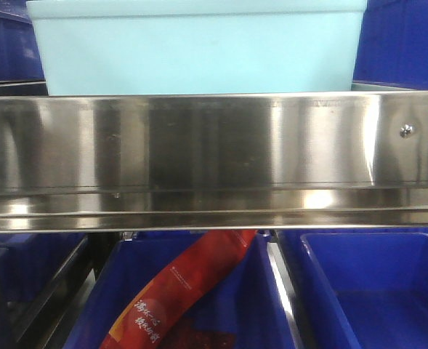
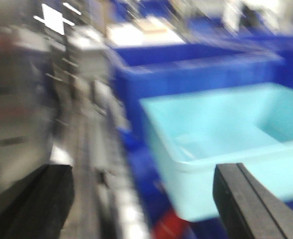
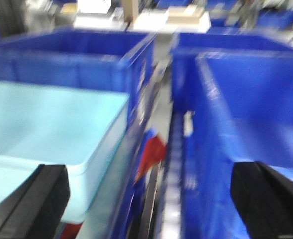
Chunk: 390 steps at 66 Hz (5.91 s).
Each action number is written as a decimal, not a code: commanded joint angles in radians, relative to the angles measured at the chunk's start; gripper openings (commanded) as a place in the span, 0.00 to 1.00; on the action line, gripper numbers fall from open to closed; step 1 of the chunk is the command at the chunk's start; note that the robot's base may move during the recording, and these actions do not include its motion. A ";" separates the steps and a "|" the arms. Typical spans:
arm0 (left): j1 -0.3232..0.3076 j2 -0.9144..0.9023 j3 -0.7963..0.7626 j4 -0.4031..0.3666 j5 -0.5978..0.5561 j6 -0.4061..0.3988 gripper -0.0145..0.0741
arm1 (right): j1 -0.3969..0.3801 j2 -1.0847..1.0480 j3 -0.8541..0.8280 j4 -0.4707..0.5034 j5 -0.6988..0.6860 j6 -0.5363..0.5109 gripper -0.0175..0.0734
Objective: Fetch blue bin and place on conveyor start
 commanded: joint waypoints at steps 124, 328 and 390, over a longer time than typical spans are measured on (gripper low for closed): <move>0.051 1.008 -0.940 -0.130 0.633 -0.057 0.04 | 0.072 1.005 -0.968 0.070 0.633 0.021 0.03; -0.093 0.440 -0.751 -0.080 0.610 -0.057 0.04 | 0.094 0.356 -0.630 0.069 0.454 0.021 0.03; -0.093 0.440 -0.751 -0.080 0.610 -0.057 0.04 | 0.094 0.356 -0.630 0.069 0.454 0.021 0.03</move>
